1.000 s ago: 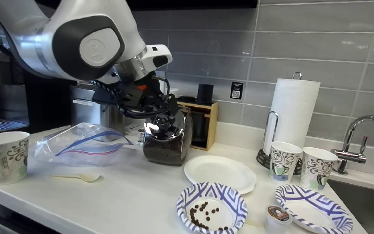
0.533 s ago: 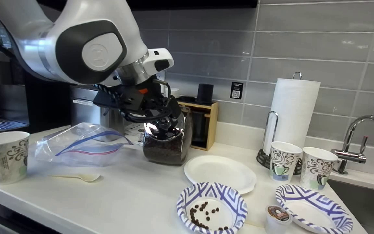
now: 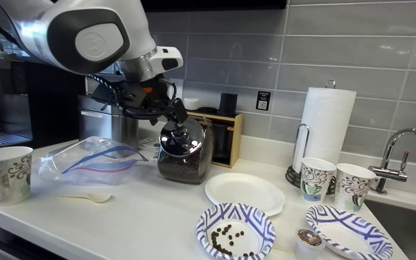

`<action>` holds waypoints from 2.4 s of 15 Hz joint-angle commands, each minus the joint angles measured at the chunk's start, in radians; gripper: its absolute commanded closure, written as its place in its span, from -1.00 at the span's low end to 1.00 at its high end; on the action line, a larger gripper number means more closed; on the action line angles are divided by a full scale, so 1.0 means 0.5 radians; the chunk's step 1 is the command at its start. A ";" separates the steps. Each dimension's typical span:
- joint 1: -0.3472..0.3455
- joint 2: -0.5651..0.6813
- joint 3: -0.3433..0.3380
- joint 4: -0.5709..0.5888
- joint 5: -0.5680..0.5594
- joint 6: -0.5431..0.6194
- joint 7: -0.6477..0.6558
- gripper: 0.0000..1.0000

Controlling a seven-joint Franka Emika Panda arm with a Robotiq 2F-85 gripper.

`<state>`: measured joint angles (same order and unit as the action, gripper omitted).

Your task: Push the silver spoon into the glass container then place the silver lid on the container.

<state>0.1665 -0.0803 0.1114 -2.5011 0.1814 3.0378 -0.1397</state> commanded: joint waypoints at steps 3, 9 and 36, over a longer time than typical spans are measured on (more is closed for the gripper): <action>-0.158 -0.150 -0.088 0.016 -0.254 -0.311 0.053 -1.00; -0.108 -0.278 -0.162 0.063 -0.166 -0.594 -0.111 -1.00; -0.180 -0.679 -0.195 0.191 -0.342 -1.447 -0.128 -1.00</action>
<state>0.0701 -0.4199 0.0198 -2.4069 0.0142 2.3161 -0.2070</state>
